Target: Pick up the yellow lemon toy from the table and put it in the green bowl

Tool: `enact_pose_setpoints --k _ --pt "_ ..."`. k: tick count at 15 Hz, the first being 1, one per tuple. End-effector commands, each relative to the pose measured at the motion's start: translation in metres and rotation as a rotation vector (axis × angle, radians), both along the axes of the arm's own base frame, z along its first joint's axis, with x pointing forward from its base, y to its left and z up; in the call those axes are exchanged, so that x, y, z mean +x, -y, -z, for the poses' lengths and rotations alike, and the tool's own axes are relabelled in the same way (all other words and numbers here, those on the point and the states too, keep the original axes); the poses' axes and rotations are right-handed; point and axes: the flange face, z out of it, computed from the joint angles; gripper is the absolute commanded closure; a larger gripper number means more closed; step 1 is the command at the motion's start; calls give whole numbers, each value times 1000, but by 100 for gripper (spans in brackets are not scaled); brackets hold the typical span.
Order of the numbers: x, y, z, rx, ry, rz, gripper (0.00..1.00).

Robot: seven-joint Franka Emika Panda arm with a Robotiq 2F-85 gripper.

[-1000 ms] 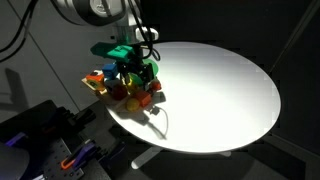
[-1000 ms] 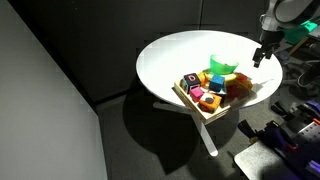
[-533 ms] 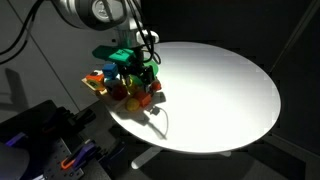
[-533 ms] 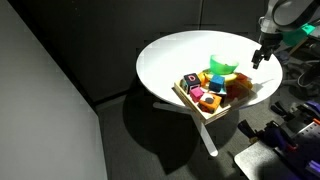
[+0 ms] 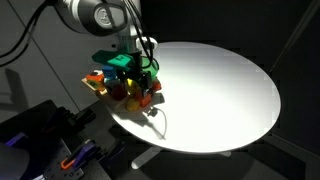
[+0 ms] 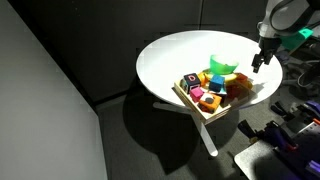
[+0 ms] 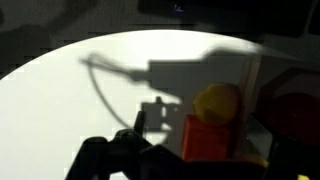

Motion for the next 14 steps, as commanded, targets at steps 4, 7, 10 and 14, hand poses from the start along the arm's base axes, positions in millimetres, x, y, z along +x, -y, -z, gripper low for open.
enact_pose_setpoints --k 4,7,10,14 --pt "-2 0 27 20 -34 15 0" --pt "-3 -2 36 40 -24 17 0" --pt "-3 -6 42 56 -15 19 0" --pt "-1 -12 47 63 30 -3 0"
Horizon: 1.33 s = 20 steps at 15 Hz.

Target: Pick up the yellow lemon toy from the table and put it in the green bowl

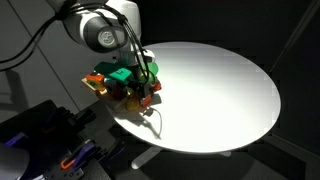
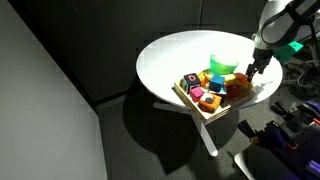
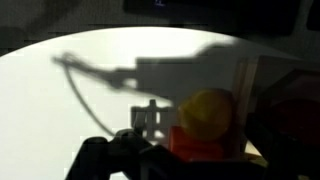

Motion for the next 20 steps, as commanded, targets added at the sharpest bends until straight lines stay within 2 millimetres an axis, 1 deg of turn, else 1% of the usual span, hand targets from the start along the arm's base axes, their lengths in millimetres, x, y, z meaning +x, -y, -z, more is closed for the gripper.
enact_pose_setpoints --k 1,8,20 --pt "2 -1 3 17 49 -25 0" --pt "3 -2 11 16 82 -46 0" --pt "2 11 19 18 86 -32 0"
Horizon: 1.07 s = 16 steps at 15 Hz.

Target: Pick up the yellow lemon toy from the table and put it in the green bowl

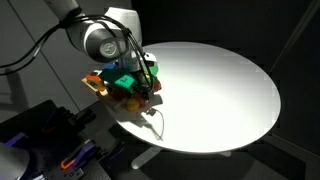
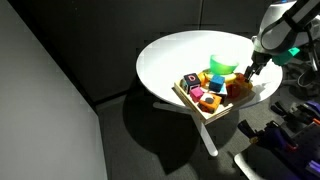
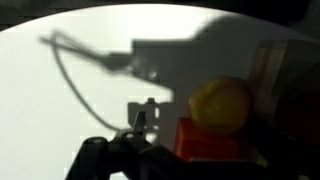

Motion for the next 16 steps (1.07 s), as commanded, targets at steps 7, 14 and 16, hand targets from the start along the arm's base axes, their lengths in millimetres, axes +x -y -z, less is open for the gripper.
enact_pose_setpoints --k 7,14,16 --pt "-3 2 9 19 0 -20 0" --pt "-5 -1 16 19 -14 -36 0" --pt "-5 -1 19 18 -18 -38 0"
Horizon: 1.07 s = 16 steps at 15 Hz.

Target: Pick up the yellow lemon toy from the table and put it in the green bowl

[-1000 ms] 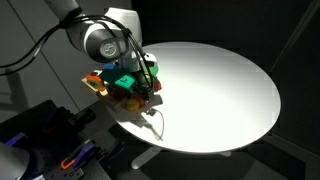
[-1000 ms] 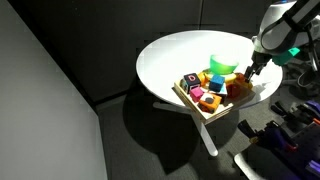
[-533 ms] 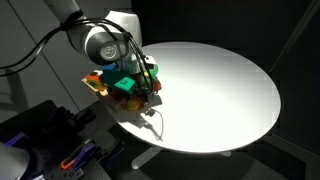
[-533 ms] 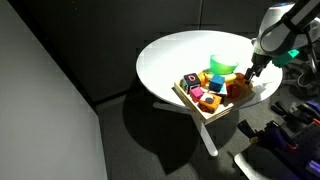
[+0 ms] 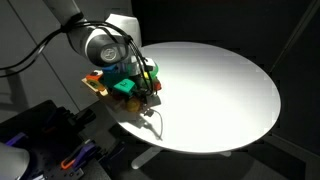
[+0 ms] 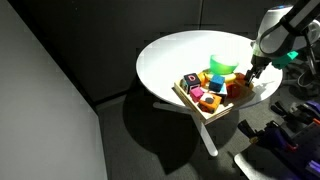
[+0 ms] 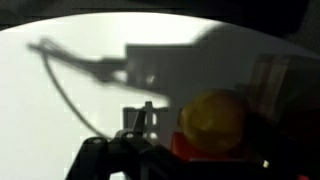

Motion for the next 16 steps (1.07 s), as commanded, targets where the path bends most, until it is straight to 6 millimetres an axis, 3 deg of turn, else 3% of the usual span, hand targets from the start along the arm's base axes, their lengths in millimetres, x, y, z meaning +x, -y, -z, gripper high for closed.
enact_pose_setpoints --k 1,2,3,5,8,16 --pt "0 2 4 8 13 -13 0" --pt "0 2 5 7 11 -12 0" --pt "0 2 7 6 9 -12 25" --pt "0 2 9 6 6 -14 34" --pt "0 1 9 5 6 -17 59" --pt "-3 5 -11 -17 -12 -24 59"
